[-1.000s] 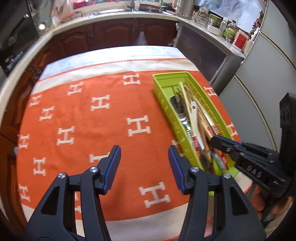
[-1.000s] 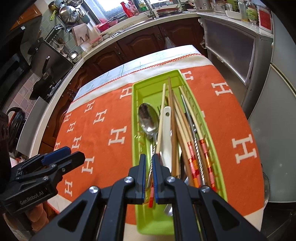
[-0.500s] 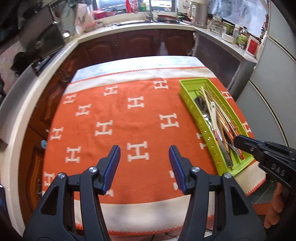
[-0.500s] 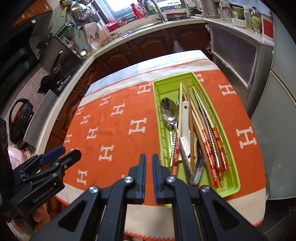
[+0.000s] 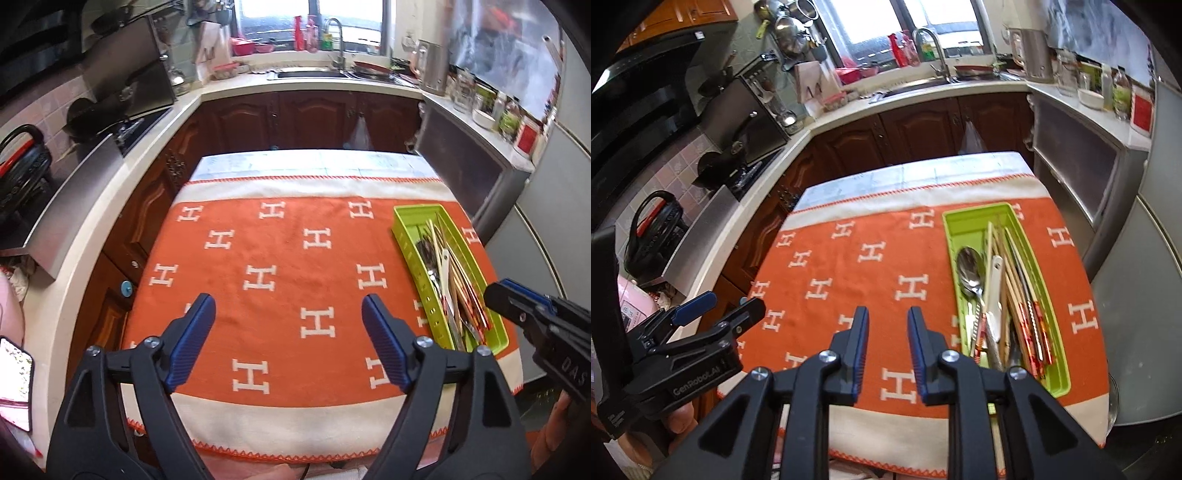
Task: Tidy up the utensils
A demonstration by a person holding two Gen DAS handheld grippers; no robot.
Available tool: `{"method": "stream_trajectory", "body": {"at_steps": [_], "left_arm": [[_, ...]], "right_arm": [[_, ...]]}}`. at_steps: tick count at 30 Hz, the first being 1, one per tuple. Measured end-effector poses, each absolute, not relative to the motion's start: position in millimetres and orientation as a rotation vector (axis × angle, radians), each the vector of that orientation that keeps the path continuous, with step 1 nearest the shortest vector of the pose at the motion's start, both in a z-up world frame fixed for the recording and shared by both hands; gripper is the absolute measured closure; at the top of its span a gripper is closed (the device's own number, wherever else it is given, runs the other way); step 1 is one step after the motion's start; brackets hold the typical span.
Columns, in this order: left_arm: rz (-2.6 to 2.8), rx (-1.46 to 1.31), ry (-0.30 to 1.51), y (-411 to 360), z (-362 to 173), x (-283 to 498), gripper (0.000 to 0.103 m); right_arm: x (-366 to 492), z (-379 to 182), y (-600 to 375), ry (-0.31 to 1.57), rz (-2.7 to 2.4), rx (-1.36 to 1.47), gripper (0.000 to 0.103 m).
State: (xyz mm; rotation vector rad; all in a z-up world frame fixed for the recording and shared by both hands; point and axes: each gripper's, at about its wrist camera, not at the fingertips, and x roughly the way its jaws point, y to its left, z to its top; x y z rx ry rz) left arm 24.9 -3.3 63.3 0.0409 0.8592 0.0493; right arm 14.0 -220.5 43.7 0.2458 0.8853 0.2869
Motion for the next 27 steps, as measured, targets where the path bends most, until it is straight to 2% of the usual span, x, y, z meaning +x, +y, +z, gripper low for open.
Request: {"method": "stream_trajectory", "body": {"at_steps": [3,8,21,27], "left_arm": [[0.055,0.031,0.847,2.5,74.9,22.2,0.022],[0.067,0.045,0.796,3.2,88.2,13.0,0.022],[0.041,0.045,0.817,-5.7,83.8,16.5,0.021],[0.033,0.049,0.82,-8.1,80.5,22.3,0.021]], "right_arm": [[12.8,53.4,-212.8,0.868,0.289,0.245,0.078],[8.5,59.0,-202.1,0.851,0.305,0.237,0.064],[13.0,51.9,-195.2,0.86,0.251,0.212,0.063],[14.6,51.6,-195.1,0.859,0.254,0.215,0.058]]}}
